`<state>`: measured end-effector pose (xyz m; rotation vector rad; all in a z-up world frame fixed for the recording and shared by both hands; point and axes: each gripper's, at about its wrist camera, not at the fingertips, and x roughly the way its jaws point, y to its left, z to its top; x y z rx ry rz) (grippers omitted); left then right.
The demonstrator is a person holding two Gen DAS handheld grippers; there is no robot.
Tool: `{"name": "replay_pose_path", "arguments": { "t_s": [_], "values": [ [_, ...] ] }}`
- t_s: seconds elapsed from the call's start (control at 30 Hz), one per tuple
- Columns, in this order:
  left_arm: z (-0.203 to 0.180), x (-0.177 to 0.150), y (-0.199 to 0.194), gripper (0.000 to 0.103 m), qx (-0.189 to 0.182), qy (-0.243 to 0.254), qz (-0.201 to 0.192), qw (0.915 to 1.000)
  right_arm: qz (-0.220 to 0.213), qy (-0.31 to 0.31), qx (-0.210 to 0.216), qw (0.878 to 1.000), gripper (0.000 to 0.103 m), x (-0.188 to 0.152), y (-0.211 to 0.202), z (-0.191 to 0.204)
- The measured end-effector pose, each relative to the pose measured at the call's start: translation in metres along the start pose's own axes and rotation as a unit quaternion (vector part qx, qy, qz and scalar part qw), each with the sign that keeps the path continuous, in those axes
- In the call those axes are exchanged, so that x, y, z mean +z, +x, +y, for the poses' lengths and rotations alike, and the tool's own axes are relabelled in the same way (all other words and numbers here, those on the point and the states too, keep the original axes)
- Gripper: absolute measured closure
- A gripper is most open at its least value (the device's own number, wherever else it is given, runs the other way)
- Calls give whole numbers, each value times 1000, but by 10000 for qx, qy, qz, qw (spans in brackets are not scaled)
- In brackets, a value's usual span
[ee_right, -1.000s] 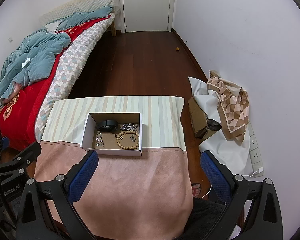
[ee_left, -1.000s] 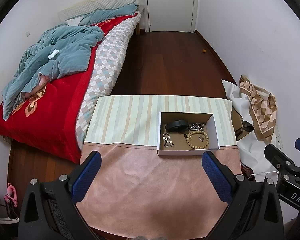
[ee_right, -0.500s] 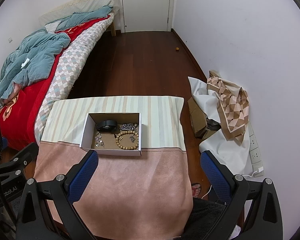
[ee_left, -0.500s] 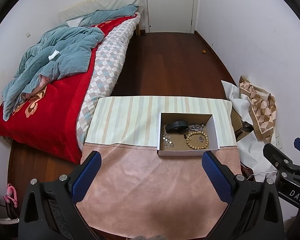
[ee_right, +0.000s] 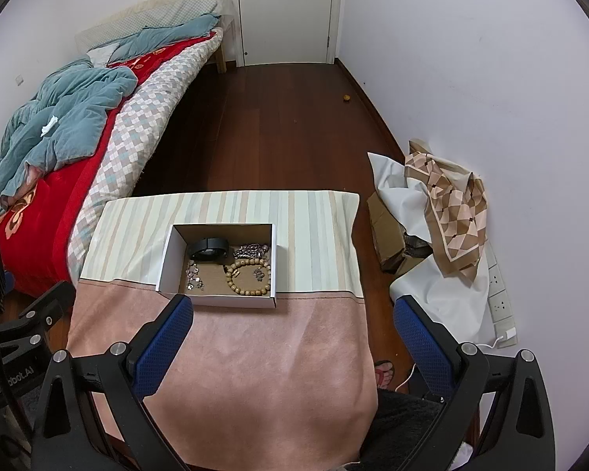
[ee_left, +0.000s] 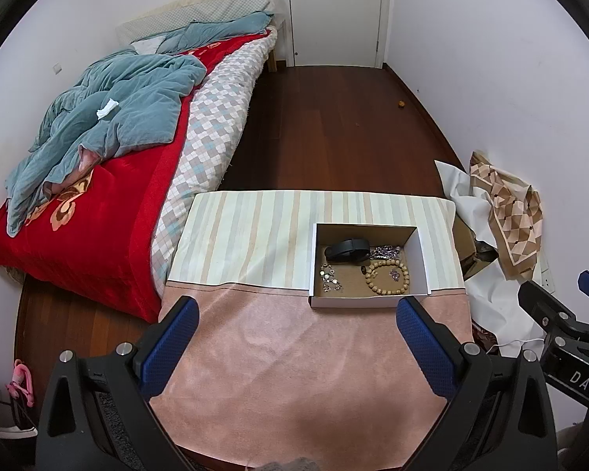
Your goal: Organize jewelry
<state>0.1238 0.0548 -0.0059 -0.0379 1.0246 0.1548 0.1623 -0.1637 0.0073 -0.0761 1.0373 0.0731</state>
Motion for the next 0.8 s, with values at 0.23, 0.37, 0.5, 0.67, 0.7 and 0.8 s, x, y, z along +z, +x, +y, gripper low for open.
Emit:
{"name": "replay_pose_path", "arguments": {
  "t_s": [0.23, 0.37, 0.5, 0.67, 0.7, 0.8],
  "values": [
    [-2, 1, -2, 0, 10, -12, -11, 10000, 1, 3, 8, 10000, 0, 1, 0, -1],
    [-2, 1, -2, 0, 11, -14, -9, 10000, 5, 8, 9, 10000, 0, 1, 0, -1],
    [-2, 0, -2, 0, 7, -15, -10, 10000, 2, 4, 1, 10000, 0, 1, -1, -1],
    [-3, 0, -3, 0, -30, -16, -9, 10000, 0, 3, 2, 10000, 0, 1, 0, -1],
    [-3, 0, -3, 0, -42, -29, -15, 10000, 6, 2, 8, 10000, 0, 1, -1, -1],
    [-5, -1, -6, 0, -33, -62, -40, 10000, 3, 4, 7, 10000, 0, 1, -1, -1]
  ]
}}
